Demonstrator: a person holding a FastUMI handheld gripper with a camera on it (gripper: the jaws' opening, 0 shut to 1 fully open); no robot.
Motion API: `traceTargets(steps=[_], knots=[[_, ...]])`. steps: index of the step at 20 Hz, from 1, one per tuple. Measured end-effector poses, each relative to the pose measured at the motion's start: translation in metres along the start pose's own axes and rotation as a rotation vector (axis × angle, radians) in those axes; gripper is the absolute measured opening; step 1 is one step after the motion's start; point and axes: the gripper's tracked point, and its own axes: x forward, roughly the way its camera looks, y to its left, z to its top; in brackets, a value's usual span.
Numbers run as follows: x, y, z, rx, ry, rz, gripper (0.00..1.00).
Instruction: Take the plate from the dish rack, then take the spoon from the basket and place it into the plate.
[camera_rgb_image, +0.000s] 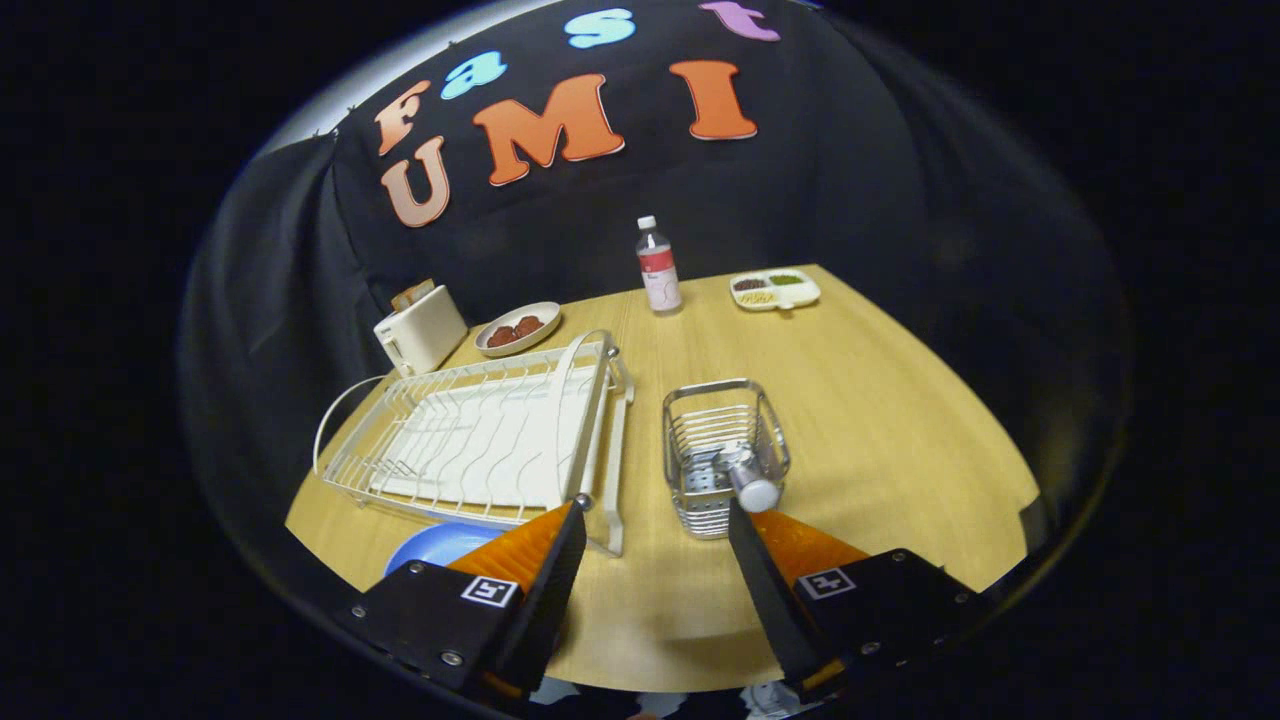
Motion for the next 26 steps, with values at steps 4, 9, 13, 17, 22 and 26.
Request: traceTargets(steps=[4,9,13,17,22,26], knots=[[0.000,-0.018,-0.001,-0.064,-0.017,-0.040,0.87],[0.001,-0.039,-0.011,-0.067,-0.002,-0.072,0.80],[0.003,-0.043,0.021,-0.104,-0.121,-0.086,0.70],[0.019,-0.043,0.026,-0.139,-0.111,-0.105,0.42],[0.025,-0.035,0.033,-0.131,-0.074,-0.066,0.13],[0.016,-0.040,0.058,-0.091,-0.075,-0.051,0.10]])
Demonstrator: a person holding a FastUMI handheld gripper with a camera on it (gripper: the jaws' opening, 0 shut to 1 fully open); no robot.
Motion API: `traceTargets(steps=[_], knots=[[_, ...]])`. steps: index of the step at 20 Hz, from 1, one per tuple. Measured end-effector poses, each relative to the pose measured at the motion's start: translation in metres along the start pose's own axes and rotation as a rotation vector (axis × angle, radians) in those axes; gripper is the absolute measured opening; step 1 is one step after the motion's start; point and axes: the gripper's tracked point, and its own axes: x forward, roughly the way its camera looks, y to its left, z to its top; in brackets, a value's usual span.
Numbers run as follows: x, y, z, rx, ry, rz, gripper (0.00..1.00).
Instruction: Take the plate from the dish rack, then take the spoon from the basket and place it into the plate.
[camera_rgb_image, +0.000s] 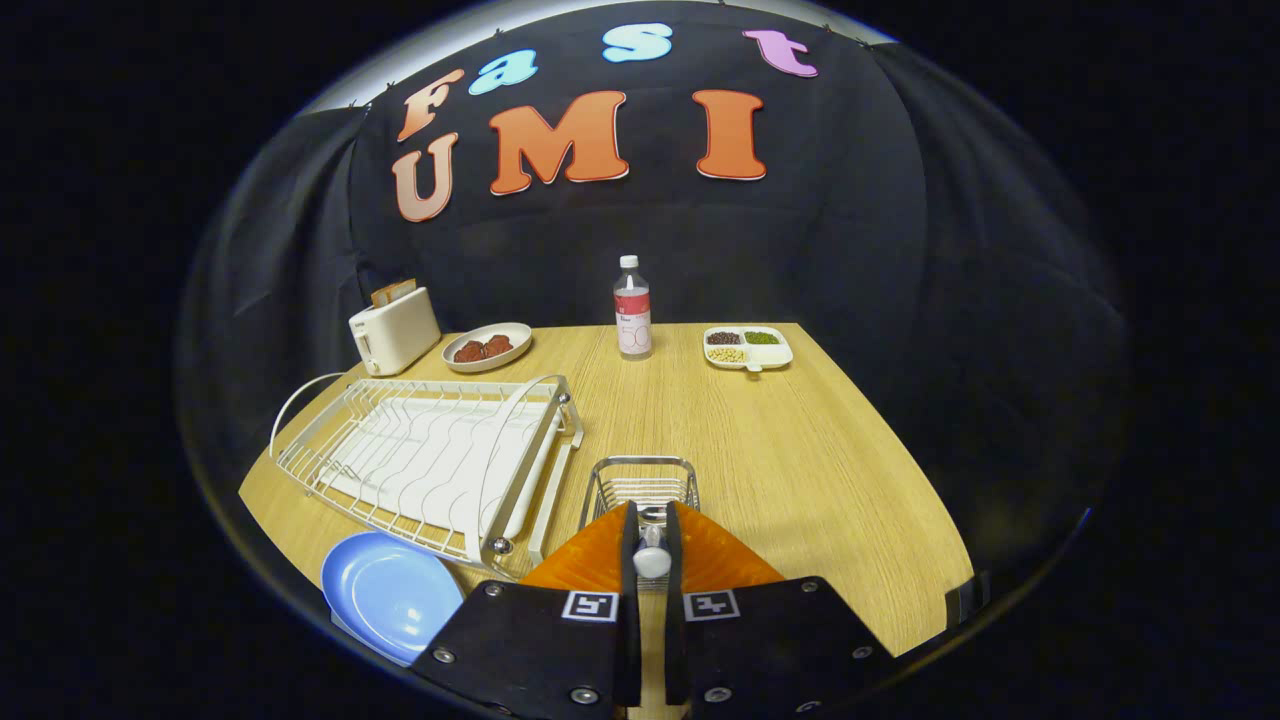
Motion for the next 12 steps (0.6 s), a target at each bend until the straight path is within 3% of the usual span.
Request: traceTargets(steps=[12], knots=[[-0.064,0.005,0.071,0.008,-0.102,0.081,0.09]])
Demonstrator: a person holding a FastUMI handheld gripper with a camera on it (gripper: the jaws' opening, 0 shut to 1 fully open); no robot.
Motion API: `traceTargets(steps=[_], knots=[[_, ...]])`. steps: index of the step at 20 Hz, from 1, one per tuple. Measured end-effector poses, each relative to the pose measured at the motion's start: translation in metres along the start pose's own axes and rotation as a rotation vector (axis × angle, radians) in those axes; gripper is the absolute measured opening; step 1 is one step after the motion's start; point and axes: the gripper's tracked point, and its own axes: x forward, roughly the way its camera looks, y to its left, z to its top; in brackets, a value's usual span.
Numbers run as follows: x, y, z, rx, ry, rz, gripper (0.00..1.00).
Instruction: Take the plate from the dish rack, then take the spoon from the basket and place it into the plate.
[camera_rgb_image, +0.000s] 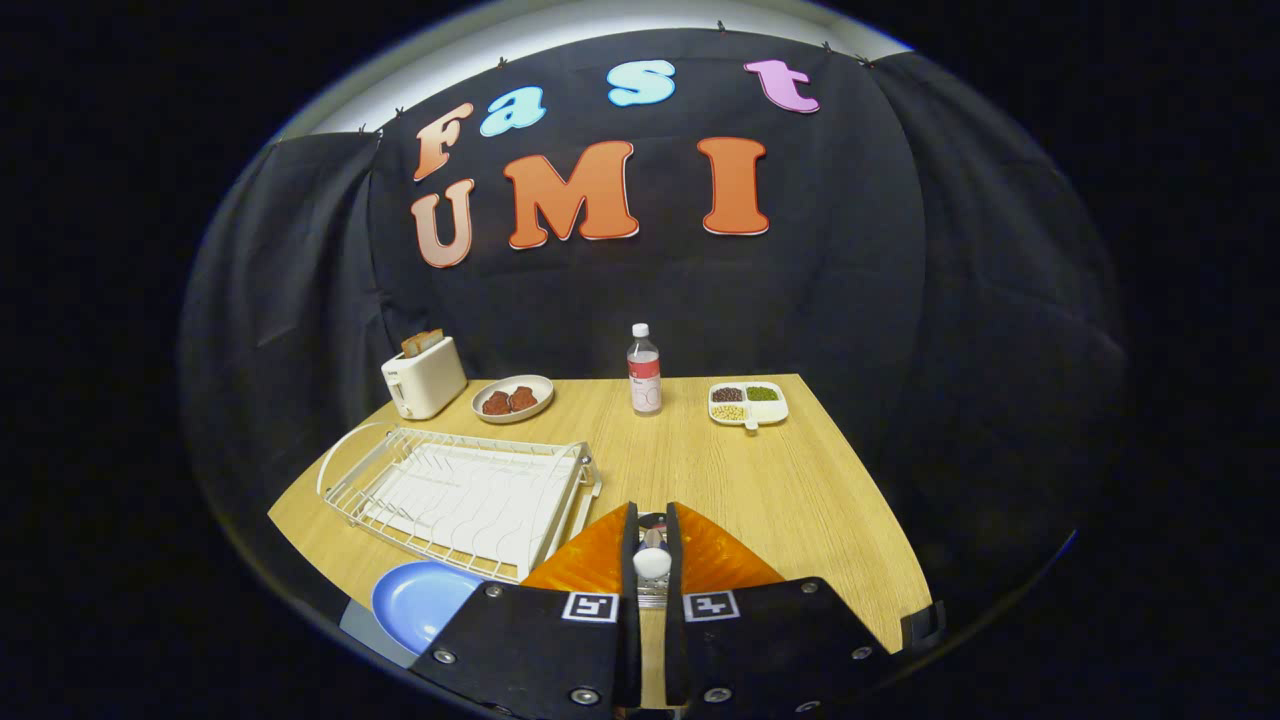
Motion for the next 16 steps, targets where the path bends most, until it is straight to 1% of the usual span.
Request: traceTargets(steps=[2,4,8,10,13,16], knots=[[-0.004,0.008,0.009,0.004,-0.025,0.013,0.09],[-0.004,0.023,0.005,0.013,-0.010,0.036,0.09],[-0.008,0.070,0.008,0.021,-0.006,0.132,0.09],[-0.008,0.091,-0.002,0.005,0.017,0.173,0.09],[-0.015,0.128,-0.011,-0.002,0.050,0.268,0.09],[-0.019,0.158,-0.023,-0.045,0.078,0.344,0.09]])
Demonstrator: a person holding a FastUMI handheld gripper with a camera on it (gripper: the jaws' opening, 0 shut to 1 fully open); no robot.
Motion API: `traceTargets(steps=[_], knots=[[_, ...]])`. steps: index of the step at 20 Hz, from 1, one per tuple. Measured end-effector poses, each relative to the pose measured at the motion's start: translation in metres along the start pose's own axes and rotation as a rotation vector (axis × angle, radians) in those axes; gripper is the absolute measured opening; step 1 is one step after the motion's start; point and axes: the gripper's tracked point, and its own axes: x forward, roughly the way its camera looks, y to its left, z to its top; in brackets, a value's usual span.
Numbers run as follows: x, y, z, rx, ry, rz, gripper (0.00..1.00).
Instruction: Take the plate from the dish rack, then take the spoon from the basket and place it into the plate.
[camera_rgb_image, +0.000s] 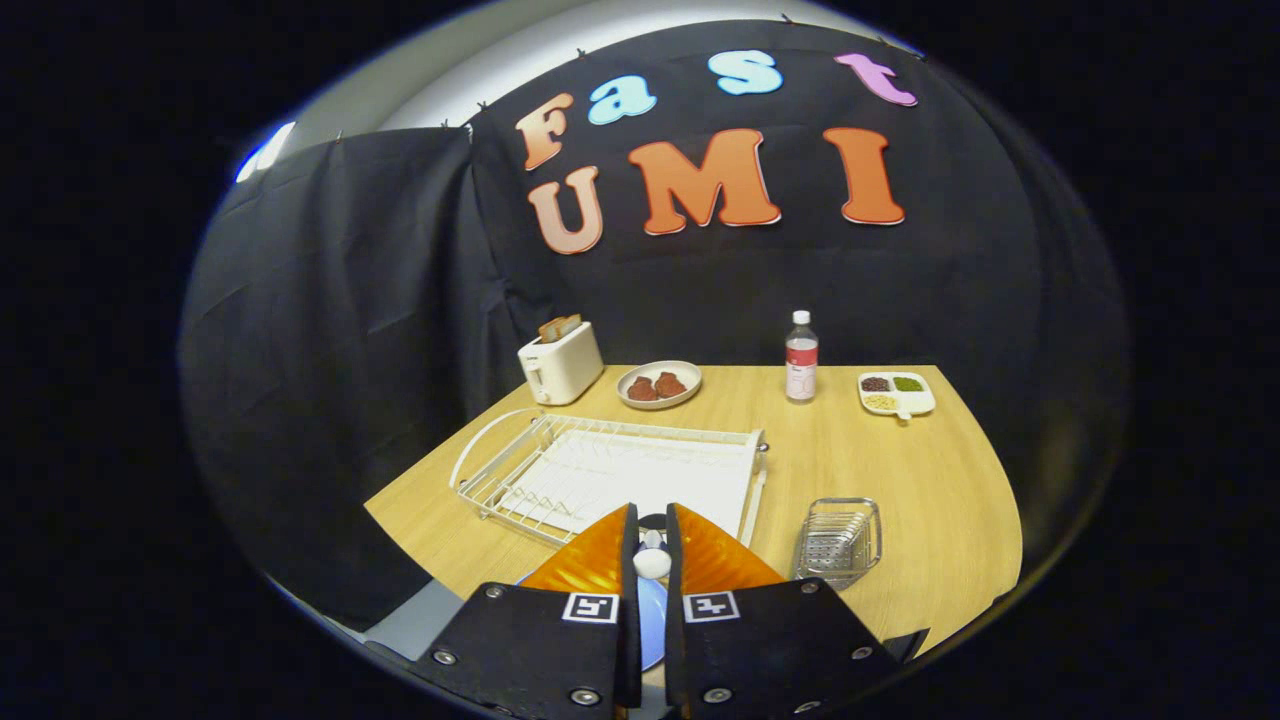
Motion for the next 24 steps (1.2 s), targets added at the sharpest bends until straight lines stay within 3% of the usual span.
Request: traceTargets(steps=[8,13,21,24], knots=[[0.011,0.061,-0.052,-0.096,0.121,0.168,0.09],[0.024,0.070,-0.093,-0.131,0.191,0.195,0.09],[0.045,0.072,-0.117,-0.190,0.205,0.220,0.11],[0.048,0.059,-0.139,-0.225,0.275,0.193,0.14]])
